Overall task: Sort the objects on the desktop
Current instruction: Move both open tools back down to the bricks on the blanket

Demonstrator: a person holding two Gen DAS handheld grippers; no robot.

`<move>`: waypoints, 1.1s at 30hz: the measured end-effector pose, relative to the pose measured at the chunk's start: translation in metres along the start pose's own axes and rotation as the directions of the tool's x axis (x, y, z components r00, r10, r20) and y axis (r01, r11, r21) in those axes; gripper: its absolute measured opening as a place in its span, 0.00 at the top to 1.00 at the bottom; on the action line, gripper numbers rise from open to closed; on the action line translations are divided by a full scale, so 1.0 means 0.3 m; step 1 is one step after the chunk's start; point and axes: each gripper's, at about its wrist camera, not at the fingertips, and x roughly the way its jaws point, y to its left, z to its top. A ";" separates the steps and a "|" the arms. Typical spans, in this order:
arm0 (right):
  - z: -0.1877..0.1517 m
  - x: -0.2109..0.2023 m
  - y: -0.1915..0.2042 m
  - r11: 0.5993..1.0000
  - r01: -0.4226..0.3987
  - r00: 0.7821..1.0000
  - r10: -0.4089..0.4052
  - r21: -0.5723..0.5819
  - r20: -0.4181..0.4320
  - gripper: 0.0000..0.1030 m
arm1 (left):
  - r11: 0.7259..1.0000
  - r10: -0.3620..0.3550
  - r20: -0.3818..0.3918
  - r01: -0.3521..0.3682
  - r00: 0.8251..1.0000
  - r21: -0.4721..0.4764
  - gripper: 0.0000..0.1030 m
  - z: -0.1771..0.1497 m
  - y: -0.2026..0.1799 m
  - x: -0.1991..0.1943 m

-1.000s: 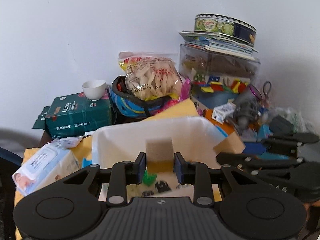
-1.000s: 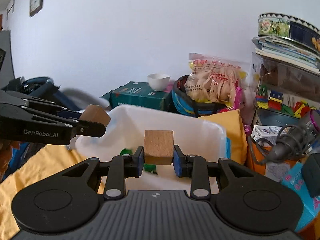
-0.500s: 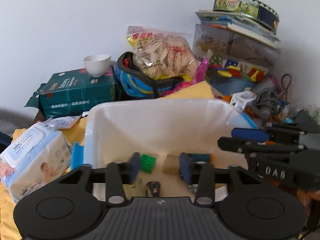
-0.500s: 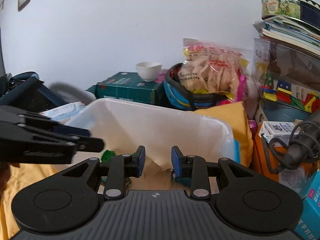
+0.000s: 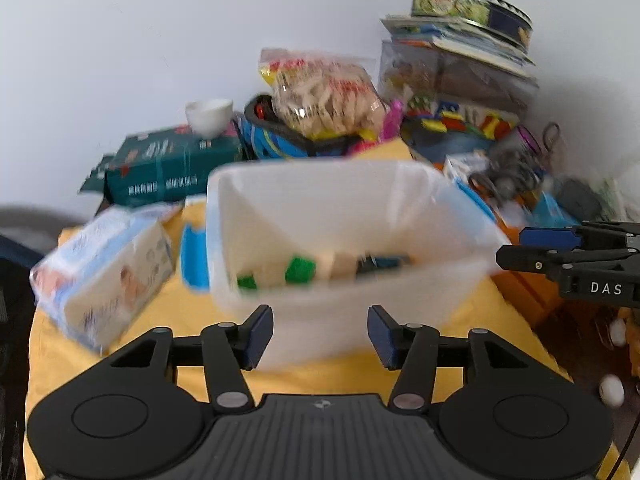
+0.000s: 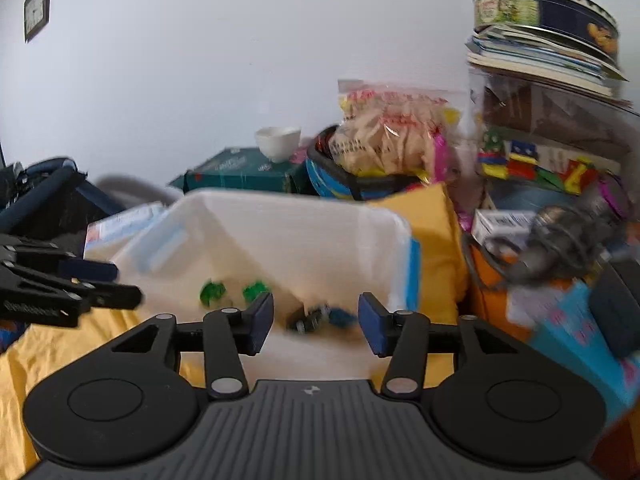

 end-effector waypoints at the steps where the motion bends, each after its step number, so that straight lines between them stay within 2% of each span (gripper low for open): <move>1: -0.024 -0.017 0.005 1.000 -0.001 1.000 0.001 -0.007 -0.018 0.50 | 1.000 -0.001 -0.012 0.001 1.000 0.000 0.45 -0.028 -0.007 -0.019; 6: -0.178 -0.083 0.042 1.000 -0.010 0.992 0.008 -0.019 -0.122 0.48 | 0.999 -0.034 -0.087 0.033 0.996 -0.015 0.45 -0.198 -0.034 -0.083; 10: -0.314 -0.095 0.092 0.998 -0.050 0.971 0.041 -0.033 -0.237 0.48 | 0.998 -0.054 -0.167 0.049 0.985 -0.030 0.45 -0.321 -0.047 -0.097; 15: -0.433 -0.107 0.176 0.988 -0.138 0.939 0.108 -0.068 -0.328 0.50 | 0.994 -0.089 -0.241 0.073 0.966 -0.076 0.45 -0.432 -0.052 -0.116; 18: -0.475 -0.098 0.236 0.977 -0.181 0.918 0.128 -0.110 -0.376 0.53 | 0.994 -0.086 -0.268 0.067 0.960 -0.082 0.45 -0.486 -0.057 -0.129; 21: -0.512 -0.087 0.280 0.966 -0.210 0.900 0.130 -0.152 -0.415 0.58 | 0.999 -0.021 -0.250 0.012 0.968 -0.036 0.46 -0.511 -0.062 -0.158; 24: -0.522 -0.114 0.291 0.967 -0.200 0.908 0.122 -0.160 -0.402 0.58 | 0.995 0.100 -0.207 -0.099 0.973 0.013 0.46 -0.514 -0.047 -0.185; 26: -0.521 -0.119 0.292 0.969 -0.193 0.909 0.117 -0.156 -0.399 0.58 | 0.991 0.133 -0.208 -0.132 0.969 0.019 0.46 -0.511 -0.020 -0.174; 29: -0.528 -0.118 0.291 0.971 -0.184 0.909 0.108 -0.154 -0.401 0.57 | 0.994 0.108 -0.266 -0.111 0.958 0.004 0.51 -0.529 -0.002 -0.133; 33: -0.522 -0.133 0.290 0.972 -0.168 0.917 0.094 -0.163 -0.387 0.57 | 0.998 0.000 -0.253 0.014 0.967 0.054 0.51 -0.549 -0.079 -0.149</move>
